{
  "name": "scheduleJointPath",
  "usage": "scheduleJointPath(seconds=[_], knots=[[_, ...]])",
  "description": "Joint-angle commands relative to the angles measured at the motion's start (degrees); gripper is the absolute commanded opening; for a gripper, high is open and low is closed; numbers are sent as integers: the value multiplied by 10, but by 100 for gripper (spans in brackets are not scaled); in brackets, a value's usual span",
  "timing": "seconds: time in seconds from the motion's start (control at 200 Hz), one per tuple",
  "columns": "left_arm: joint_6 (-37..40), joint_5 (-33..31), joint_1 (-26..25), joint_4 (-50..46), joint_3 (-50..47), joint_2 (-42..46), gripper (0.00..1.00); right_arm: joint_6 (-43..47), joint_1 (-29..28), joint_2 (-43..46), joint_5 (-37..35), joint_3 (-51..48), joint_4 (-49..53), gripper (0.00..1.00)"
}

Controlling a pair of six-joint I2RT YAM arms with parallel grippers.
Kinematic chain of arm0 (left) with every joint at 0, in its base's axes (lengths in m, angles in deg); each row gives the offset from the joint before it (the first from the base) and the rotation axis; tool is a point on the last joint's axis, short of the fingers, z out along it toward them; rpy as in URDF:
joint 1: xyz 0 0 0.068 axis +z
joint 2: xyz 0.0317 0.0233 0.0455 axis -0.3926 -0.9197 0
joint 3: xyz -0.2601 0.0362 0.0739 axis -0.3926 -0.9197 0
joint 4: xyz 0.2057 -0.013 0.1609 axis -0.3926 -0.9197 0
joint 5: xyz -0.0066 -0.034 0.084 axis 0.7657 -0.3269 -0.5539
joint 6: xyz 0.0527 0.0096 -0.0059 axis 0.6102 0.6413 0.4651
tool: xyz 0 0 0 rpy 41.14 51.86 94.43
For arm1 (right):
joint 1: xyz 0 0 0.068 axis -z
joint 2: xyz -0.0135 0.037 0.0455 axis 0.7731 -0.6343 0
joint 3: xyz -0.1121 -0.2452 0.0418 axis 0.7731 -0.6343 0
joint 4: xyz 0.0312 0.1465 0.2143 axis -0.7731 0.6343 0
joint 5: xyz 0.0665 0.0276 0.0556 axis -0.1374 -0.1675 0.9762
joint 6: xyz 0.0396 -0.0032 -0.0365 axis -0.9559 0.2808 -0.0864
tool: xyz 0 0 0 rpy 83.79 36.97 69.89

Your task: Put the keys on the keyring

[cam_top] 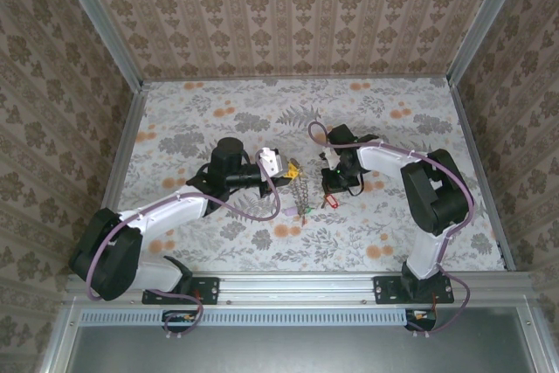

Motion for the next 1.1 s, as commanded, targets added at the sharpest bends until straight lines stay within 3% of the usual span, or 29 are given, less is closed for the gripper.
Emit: scheduleJointPath(seconds=[0.0,0.245,0.59,0.775,0.91,1.095], knots=[[7,6,3,11,18,12,0,4,3,16,-14,-10,6,7],[6,5,3,10,20,12,0,14,3,64,-13,-43,-42,2],[0,24,-1,17,22,3,0,84,9,367,35,-221,-244,0],[-3,33,-11,23,29,-6,0,118,9,494,72,-266,-306,0],[-6,39,-21,29,36,-15,0,134,1,530,80,-267,-312,0],[-20,44,-28,47,42,-29,0,160,-45,539,34,-258,-323,0]])
